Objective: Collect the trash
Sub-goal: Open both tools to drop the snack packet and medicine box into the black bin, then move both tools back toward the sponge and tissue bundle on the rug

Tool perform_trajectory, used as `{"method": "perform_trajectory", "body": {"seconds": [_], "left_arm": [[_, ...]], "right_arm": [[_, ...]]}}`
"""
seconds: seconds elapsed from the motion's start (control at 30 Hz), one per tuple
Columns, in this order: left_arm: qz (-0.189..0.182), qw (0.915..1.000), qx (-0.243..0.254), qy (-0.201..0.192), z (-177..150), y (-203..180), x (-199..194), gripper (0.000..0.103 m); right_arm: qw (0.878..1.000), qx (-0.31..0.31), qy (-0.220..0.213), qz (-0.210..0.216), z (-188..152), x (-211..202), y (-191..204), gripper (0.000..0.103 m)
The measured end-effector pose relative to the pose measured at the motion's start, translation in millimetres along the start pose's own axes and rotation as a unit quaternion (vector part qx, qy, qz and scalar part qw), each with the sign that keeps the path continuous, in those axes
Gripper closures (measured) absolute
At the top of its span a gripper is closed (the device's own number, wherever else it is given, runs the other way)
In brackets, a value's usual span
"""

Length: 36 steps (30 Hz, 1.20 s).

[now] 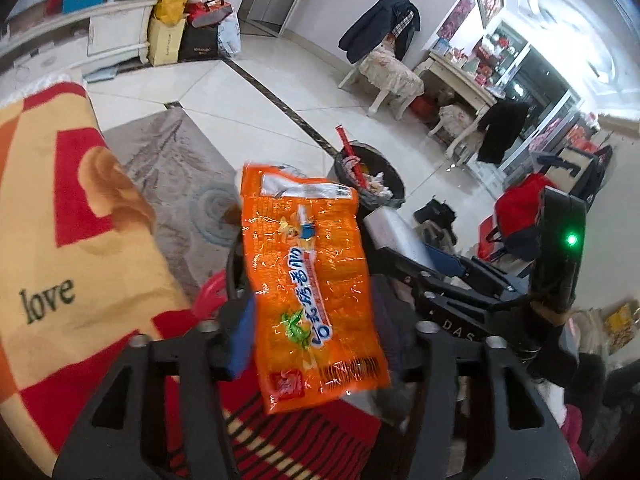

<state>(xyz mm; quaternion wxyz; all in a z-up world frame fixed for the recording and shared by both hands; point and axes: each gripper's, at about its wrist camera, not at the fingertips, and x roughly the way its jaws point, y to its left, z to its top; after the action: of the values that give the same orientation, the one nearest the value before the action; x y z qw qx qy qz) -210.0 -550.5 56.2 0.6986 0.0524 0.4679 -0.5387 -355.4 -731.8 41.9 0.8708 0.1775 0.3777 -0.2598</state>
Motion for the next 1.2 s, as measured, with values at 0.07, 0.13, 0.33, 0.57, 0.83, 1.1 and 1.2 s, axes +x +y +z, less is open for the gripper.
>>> {"method": "perform_trajectory", "body": {"seconds": [0.07, 0.13, 0.33, 0.57, 0.83, 1.1, 1.2], "left_arm": [[-0.005, 1.0, -0.008, 0.0, 0.8, 3.2, 0.4, 0.041], [-0.004, 0.9999, -0.014, 0.0, 1.2, 6.6, -1.3, 0.038], [0.012, 0.9998, -0.016, -0.009, 0.3, 11.6, -13.1, 0.036], [0.047, 0.9987, -0.007, -0.014, -7.3, 17.3, -26.9, 0.036], [0.135, 0.9896, 0.006, -0.049, -20.2, 30.0, -53.5, 0.036], [0.189, 0.9791, -0.025, -0.07, -33.2, 71.5, -84.1, 0.036], [0.211, 0.9737, -0.036, -0.078, -38.6, 86.7, -96.1, 0.036]], "right_arm": [[1.0, 0.013, -0.001, -0.005, 0.5, 1.8, -3.8, 0.045], [1.0, 0.023, -0.002, -0.003, 0.5, 2.9, -6.6, 0.033], [1.0, 0.021, 0.006, 0.006, -3.2, 7.1, 1.5, 0.032], [1.0, 0.007, 0.004, 0.014, -7.7, 3.5, 17.3, 0.032], [1.0, -0.006, -0.004, 0.024, -7.7, -2.0, 40.6, 0.032], [0.998, -0.036, -0.009, 0.047, -7.9, -4.1, 85.1, 0.032], [0.997, -0.048, -0.012, 0.06, -7.7, -5.8, 104.8, 0.032]]}}
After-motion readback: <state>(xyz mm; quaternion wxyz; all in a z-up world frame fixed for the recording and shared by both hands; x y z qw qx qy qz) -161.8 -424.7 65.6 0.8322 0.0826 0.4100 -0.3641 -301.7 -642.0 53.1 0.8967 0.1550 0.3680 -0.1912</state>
